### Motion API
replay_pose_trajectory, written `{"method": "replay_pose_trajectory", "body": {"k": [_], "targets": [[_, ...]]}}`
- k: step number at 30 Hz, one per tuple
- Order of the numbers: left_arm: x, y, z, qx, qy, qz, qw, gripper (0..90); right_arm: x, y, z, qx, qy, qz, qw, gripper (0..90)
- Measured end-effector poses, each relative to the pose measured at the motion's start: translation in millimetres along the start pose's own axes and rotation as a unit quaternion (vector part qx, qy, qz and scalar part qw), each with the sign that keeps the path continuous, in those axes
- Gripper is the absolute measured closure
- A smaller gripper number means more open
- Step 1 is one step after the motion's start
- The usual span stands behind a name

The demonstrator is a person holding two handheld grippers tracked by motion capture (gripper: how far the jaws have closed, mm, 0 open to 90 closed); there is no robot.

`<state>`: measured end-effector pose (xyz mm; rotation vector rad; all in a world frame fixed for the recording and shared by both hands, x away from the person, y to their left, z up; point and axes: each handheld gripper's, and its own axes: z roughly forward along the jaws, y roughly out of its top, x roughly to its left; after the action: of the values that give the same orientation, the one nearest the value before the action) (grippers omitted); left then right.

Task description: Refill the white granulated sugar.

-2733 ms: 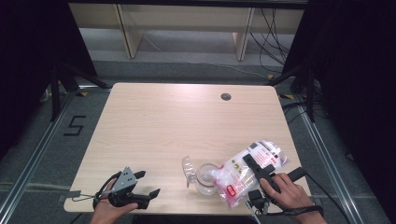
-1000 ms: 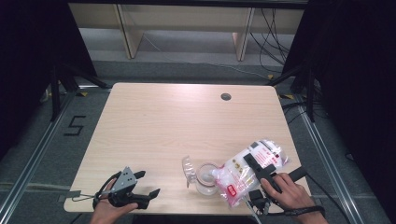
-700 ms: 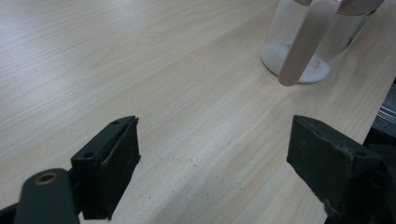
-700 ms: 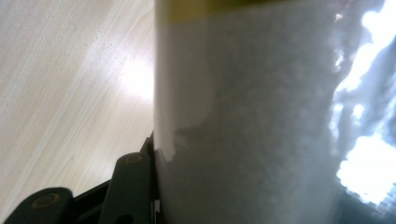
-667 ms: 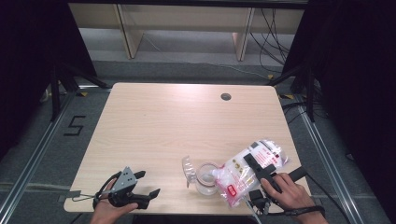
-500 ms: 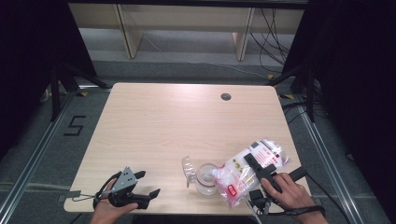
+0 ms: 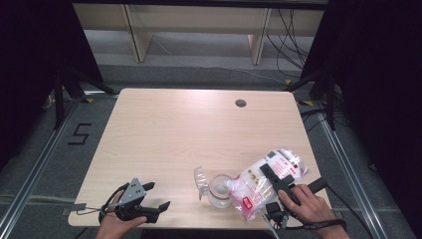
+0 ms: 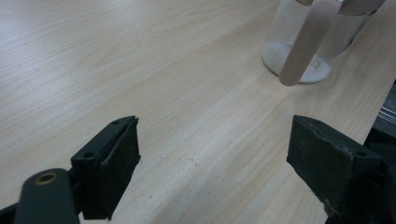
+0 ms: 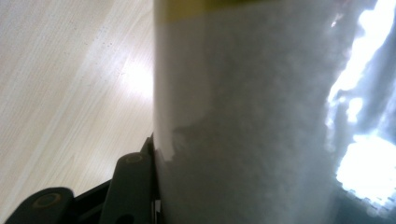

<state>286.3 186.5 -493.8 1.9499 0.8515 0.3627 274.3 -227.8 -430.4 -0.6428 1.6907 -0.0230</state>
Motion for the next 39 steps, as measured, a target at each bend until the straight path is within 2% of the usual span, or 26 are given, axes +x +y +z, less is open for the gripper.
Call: {"method": "replay_pose_trajectory", "body": {"k": [9, 10, 13, 20, 25, 35, 39], "targets": [[-0.1, 0.1, -0.2, 0.0, 0.0, 0.001, 1.0, 16.4, -0.7, -0.1, -0.5, 0.001, -0.001, -0.001, 1.0, 55.0], [-0.1, 0.1, -0.2, 0.0, 0.0, 0.001, 1.0, 16.3, -0.1, -0.2, -0.8, 0.003, 0.0, 0.004, 1.0, 55.1], [0.4, 0.2, -0.4, 0.003, -0.001, 0.004, 1.0, 16.4, -1.8, -0.1, -0.5, 0.0, 0.003, -0.003, 1.0, 55.1], [-0.3, -0.3, 0.5, -0.004, 0.0, 0.001, 1.0, 16.3, -0.1, -0.4, -0.2, 0.0, 0.002, 0.001, 1.0, 55.2], [0.2, 0.0, -0.2, 0.001, -0.001, 0.003, 1.0, 16.4, 0.6, -1.1, -0.8, 0.003, 0.002, 0.008, 1.0, 55.3], [-0.2, -0.4, 0.4, -0.003, 0.0, 0.001, 1.0, 16.4, -0.7, -0.3, -0.1, -0.003, 0.002, 0.001, 1.0, 55.5], [0.3, -0.1, -0.3, 0.001, 0.0, 0.002, 1.0, 16.4, -0.4, -0.6, -0.6, -0.001, 0.002, 0.005, 1.0, 55.6]]}}
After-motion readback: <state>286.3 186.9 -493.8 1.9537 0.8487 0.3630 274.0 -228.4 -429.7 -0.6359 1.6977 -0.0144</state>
